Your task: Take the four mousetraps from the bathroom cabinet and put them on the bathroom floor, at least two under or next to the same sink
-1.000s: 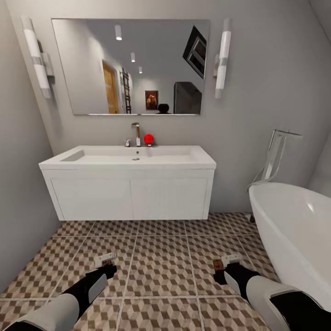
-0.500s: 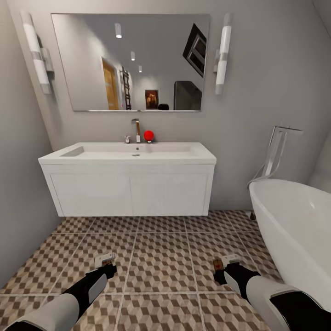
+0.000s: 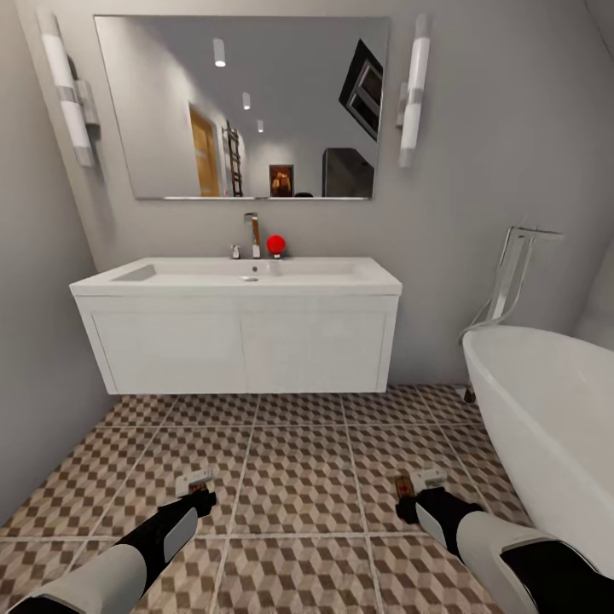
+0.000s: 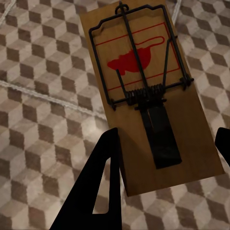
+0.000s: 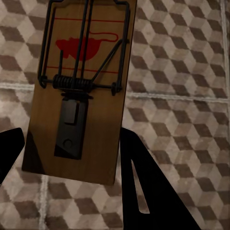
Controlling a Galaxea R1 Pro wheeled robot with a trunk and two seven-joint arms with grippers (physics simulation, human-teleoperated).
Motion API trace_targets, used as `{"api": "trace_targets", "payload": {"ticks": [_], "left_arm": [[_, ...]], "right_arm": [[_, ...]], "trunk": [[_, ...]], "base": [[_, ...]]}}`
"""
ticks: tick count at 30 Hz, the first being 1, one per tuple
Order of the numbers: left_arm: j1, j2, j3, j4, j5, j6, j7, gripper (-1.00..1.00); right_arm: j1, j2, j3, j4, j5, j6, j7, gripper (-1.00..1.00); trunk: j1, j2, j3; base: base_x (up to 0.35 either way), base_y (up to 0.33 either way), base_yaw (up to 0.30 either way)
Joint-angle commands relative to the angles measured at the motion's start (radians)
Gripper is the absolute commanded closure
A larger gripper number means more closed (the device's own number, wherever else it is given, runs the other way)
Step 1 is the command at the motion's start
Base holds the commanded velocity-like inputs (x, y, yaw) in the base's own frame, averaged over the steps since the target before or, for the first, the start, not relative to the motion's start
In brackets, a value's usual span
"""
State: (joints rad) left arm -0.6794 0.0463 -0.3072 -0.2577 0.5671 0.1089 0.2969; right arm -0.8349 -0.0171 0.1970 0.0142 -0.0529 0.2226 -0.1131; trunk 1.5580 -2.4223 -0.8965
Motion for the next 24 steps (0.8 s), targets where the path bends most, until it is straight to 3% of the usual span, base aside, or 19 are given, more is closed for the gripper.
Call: {"api": "trace_targets", "payload": {"ticks": [1, 10, 24], "left_arm": [[0.0, 0.001, -0.009, -0.003, 0.005, 0.006, 0.008, 1.0], [0.0, -0.002, -0.009, -0.005, 0.005, 0.005, 0.008, 1.0], [0.0, -0.003, -0.009, -0.005, 0.005, 0.004, 0.014, 1.0]], "right_arm": [[-0.001, 0.0, 0.008, 0.001, -0.005, -0.011, -0.002, 1.0], [-0.001, 0.0, 0.01, 0.001, -0.002, -0.016, -0.002, 1.0], [-0.001, 0.001, 0.01, 0.001, -0.002, -0.016, -0.002, 1.0]], "trunk": [[0.004, -0.008, -0.004], [0.019, -0.036, -0.017], [0.019, -0.036, -0.017]], "base": [[0.0, 0.0, 0.0], [0.0, 0.0, 0.0], [0.052, 0.0, 0.0]]}}
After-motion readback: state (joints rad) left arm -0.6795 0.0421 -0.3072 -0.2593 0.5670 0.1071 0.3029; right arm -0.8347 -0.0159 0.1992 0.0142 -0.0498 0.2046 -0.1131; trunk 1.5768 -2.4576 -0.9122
